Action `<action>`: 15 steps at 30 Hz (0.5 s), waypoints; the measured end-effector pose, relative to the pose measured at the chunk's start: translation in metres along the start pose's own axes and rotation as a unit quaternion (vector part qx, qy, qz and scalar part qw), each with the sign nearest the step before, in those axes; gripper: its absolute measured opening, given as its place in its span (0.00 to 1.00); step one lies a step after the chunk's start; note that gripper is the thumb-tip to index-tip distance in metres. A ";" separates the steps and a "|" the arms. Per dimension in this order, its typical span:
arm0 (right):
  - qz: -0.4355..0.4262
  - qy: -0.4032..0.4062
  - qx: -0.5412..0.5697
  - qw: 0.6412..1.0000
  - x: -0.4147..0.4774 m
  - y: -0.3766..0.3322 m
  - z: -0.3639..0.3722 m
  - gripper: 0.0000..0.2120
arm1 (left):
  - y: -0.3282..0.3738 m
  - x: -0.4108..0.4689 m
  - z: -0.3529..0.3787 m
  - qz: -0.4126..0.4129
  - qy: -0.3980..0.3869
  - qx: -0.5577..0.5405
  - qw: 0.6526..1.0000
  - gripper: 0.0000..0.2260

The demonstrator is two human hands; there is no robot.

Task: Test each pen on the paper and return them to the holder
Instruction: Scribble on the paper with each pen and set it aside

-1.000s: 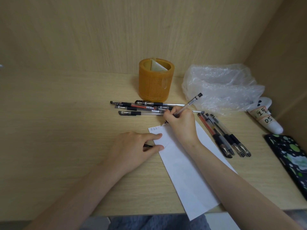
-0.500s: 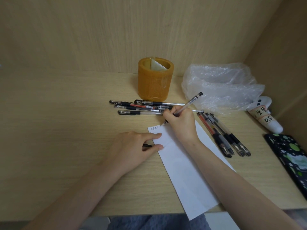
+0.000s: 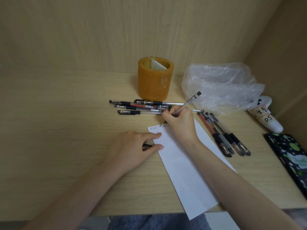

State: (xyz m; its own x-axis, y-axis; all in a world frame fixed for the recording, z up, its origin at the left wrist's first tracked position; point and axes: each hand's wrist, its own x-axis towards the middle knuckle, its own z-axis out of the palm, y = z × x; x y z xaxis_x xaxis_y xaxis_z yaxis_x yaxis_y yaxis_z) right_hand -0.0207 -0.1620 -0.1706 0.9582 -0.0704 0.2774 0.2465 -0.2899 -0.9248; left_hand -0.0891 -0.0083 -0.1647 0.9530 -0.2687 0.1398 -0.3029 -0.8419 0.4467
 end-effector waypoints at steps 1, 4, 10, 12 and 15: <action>0.001 0.000 0.003 1.000 0.000 0.000 0.000 0.19 | 0.000 0.000 0.000 0.001 0.000 0.000 1.000 0.19; 0.006 0.001 0.007 1.000 0.001 0.001 -0.001 0.20 | 0.000 -0.001 0.001 -0.001 0.000 -0.004 1.000 0.19; 0.012 0.013 -0.005 1.000 0.001 0.000 -0.001 0.18 | 0.000 -0.001 0.000 -0.001 0.004 0.000 1.000 0.18; 0.041 0.033 0.051 0.997 0.004 0.001 -0.004 0.19 | 0.000 -0.001 0.000 0.002 0.009 0.003 1.000 0.18; 0.088 0.059 0.182 0.978 0.009 -0.001 -0.010 0.19 | 0.001 -0.002 -0.001 0.006 0.012 0.001 1.000 0.19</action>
State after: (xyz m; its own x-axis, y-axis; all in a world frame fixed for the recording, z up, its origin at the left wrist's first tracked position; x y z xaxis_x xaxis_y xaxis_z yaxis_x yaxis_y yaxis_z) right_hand -0.0138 -0.1720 -0.1648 0.9720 -0.2054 0.1144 0.1359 0.0937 -0.9863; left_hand -0.0908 -0.0081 -0.1641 0.9490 -0.2678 0.1663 -0.3146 -0.8391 0.4437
